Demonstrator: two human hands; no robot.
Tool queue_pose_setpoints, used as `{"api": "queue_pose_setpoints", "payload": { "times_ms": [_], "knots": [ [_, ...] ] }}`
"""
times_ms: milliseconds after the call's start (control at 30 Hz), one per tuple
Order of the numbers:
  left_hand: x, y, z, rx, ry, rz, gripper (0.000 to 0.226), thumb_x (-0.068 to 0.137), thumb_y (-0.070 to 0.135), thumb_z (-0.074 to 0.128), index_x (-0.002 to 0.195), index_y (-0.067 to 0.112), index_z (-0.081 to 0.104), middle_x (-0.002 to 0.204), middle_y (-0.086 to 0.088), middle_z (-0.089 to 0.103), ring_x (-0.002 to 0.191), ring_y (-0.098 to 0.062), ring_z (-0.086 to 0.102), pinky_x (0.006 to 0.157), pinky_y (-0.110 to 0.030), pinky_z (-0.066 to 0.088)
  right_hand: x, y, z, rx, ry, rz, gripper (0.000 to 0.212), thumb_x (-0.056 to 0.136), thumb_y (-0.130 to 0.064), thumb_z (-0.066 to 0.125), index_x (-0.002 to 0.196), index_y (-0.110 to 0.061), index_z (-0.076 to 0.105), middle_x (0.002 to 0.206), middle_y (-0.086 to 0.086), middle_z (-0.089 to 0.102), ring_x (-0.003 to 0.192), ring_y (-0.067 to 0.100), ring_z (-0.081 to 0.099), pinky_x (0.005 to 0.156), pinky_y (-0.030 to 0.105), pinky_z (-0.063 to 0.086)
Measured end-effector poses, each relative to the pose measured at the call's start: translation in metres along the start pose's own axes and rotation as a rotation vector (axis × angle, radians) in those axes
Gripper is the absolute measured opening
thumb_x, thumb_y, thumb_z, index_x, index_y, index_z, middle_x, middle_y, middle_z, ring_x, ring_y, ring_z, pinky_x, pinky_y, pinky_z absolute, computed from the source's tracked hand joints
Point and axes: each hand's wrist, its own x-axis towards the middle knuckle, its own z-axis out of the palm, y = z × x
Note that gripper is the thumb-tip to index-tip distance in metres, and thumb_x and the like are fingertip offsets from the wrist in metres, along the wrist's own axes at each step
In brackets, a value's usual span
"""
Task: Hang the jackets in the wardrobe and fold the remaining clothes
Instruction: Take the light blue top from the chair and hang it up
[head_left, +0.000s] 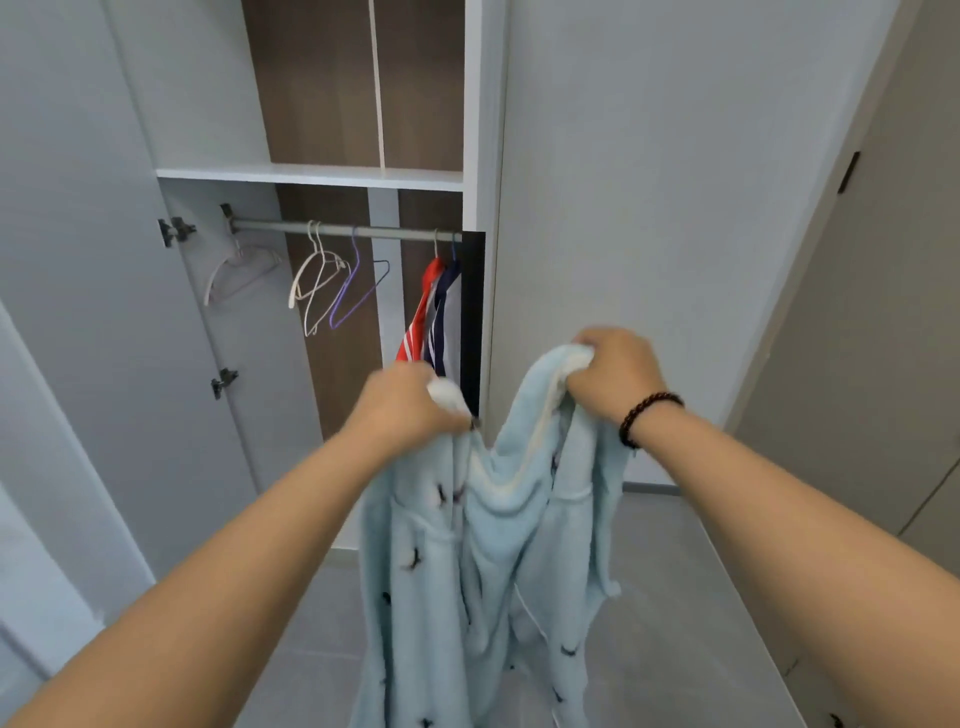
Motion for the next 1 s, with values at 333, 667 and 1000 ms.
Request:
{"api": "queue_pose_setpoints", "payload": {
  "times_ms": [333, 667, 1000],
  "knots": [
    [-0.07, -0.076, 0.084, 0.108, -0.153, -0.028, 0.019, 0.084, 0.028, 0.062, 0.1, 0.019, 0.06, 0.1, -0.002, 0.067, 0.096, -0.026, 0.063, 0.074, -0.032, 0.047, -0.083, 0.06, 0.078, -0.205, -0.461, -0.058, 0.018, 0.079, -0.005, 0.056, 0.08, -0.023, 0.055, 0.081, -0.003, 0.054, 0.08, 0.027, 0.059, 0.049, 0.017, 0.033],
    [-0.055, -0.167, 0.049, -0.473, 0.329, -0.519, 0.024, 0.076, 0.025, 0.079, 0.076, 0.017, 0.056, 0.067, 0.005, 0.058, 0.059, -0.008, 0.053, 0.048, -0.022, 0.035, -0.06, 0.029, 0.141, 0.24, -0.286, 0.242, 0.022, 0.076, -0.006, 0.064, 0.071, -0.027, 0.057, 0.071, -0.01, 0.06, 0.064, 0.003, 0.053, 0.048, 0.017, 0.033],
    [-0.07, -0.223, 0.023, -0.774, 0.235, -0.57, 0.014, 0.069, 0.006, 0.074, 0.077, 0.015, 0.066, 0.067, 0.002, 0.067, 0.059, -0.012, 0.059, 0.049, -0.02, 0.045, -0.07, -0.029, 0.192, -0.005, -0.543, 0.133, 0.028, 0.077, -0.043, 0.067, 0.072, -0.021, 0.049, 0.07, -0.007, 0.057, 0.061, 0.007, 0.052, 0.048, 0.02, 0.034]
  ]
}}
